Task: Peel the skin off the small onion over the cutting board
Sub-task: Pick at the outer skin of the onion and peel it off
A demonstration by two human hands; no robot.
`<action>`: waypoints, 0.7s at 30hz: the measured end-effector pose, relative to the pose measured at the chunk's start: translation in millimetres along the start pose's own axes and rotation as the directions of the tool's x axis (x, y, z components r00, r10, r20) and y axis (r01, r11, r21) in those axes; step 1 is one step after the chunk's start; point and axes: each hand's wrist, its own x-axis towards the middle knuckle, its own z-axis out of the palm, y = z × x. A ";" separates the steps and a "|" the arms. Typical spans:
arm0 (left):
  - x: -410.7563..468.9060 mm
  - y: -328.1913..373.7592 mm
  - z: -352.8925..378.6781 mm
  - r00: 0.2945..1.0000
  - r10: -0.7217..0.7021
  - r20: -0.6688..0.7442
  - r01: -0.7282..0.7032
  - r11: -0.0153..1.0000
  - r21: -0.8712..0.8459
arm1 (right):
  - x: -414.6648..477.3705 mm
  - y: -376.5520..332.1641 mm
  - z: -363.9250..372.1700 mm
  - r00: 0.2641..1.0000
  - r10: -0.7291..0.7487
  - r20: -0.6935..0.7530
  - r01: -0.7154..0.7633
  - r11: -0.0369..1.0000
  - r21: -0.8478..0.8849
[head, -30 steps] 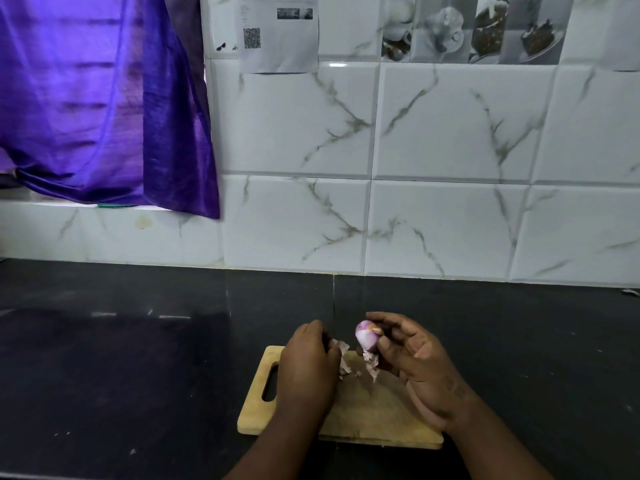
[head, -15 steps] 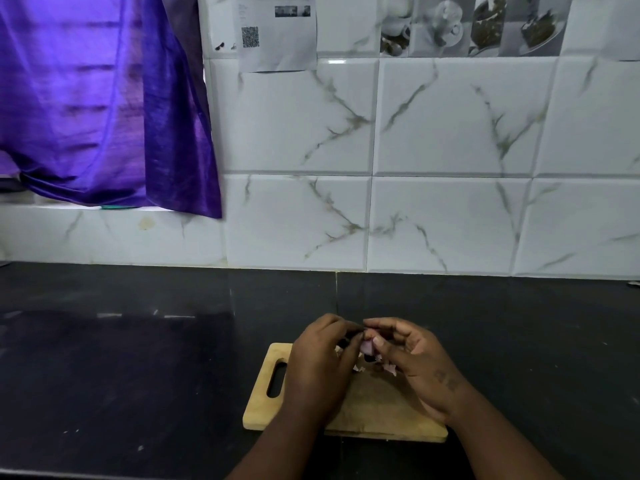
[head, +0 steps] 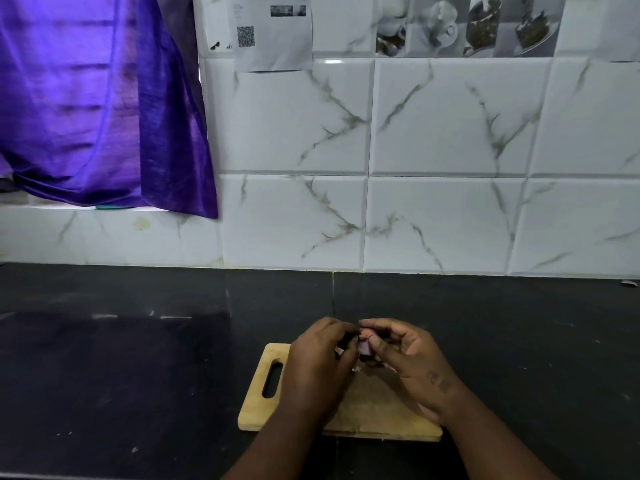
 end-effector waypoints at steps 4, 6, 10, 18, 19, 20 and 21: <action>0.9 2.2 3.0 1.000 0.010 0.026 -0.012 0.996 0.092 | 0.2 -0.2 -0.7 1.000 -0.017 0.011 0.018 1.000 -0.023; 0.6 2.8 5.0 0.999 -0.008 0.049 0.002 0.992 0.127 | 0.7 0.1 -1.7 1.000 -0.018 0.015 0.018 0.999 -0.043; 2.5 -3.9 6.9 0.995 -0.101 -0.015 0.102 0.985 0.140 | 1.2 0.2 -2.2 0.998 -0.062 0.004 0.061 0.998 0.024; 1.5 -2.8 6.0 0.993 -0.120 0.007 0.118 0.984 0.133 | 2.6 0.7 0.6 0.998 -0.059 -0.009 0.059 0.993 0.104; 1.3 -1.5 4.0 0.993 -0.118 -0.005 0.118 0.989 0.088 | 3.0 1.4 0.7 0.998 -0.056 -0.014 0.058 0.993 0.098; 1.0 -0.4 2.4 0.993 -0.114 -0.010 0.115 0.992 0.057 | 3.2 1.5 0.9 0.998 -0.055 -0.016 0.056 0.994 0.092; 0.5 0.2 1.2 0.994 -0.106 -0.007 0.107 0.993 0.047 | 3.1 1.0 1.0 0.998 -0.053 -0.014 0.054 0.995 0.087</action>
